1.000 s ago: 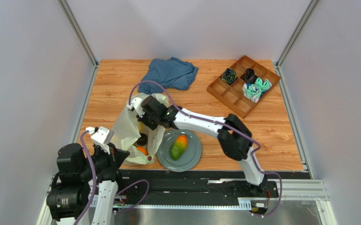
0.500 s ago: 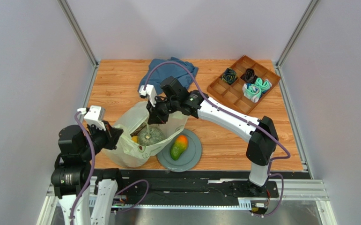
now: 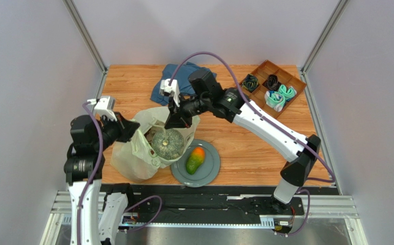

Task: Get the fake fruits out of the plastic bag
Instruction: Take out the fake fruit from the plastic bag, then place the fake fruit on the plate.

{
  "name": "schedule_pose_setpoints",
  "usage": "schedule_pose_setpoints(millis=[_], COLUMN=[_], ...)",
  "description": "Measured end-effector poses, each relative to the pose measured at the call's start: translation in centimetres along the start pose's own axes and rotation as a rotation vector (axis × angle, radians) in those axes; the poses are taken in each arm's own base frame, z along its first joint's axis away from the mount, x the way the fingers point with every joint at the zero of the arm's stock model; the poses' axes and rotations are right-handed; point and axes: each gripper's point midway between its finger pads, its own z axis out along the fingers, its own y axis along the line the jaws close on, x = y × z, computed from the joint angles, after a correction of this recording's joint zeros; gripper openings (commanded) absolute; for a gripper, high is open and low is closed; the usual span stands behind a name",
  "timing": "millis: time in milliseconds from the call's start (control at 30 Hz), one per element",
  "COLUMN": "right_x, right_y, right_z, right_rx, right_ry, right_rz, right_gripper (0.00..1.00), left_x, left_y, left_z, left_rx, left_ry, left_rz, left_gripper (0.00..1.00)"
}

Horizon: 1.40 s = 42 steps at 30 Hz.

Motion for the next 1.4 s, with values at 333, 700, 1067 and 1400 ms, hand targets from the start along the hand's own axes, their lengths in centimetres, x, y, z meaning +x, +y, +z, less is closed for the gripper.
schedule_pose_setpoints(millis=[333, 700, 1067, 1400], right_x=[-6.5, 3.0, 15.4, 16.4], right_y=[4.3, 3.4, -2.0, -3.8], right_z=[-8.5, -12.9, -10.7, -8.9], right_rx=[0.046, 0.186, 0.293, 0.281], right_ry=[-0.194, -0.085, 0.146, 0.153], right_rz=[-0.147, -0.031, 0.195, 0.195], right_gripper=[0.0, 0.0, 0.0, 0.0], left_x=[-2.9, -8.9, -9.5, -7.6], left_y=[4.9, 4.8, 2.5, 1.7], left_z=[8.3, 9.2, 6.4, 4.7], left_rx=[-0.059, -0.061, -0.022, -0.009], left_ry=[0.046, -0.081, -0.125, -0.091], left_rz=[-0.116, -0.056, -0.008, 0.028], left_gripper=[0.0, 0.0, 0.0, 0.0])
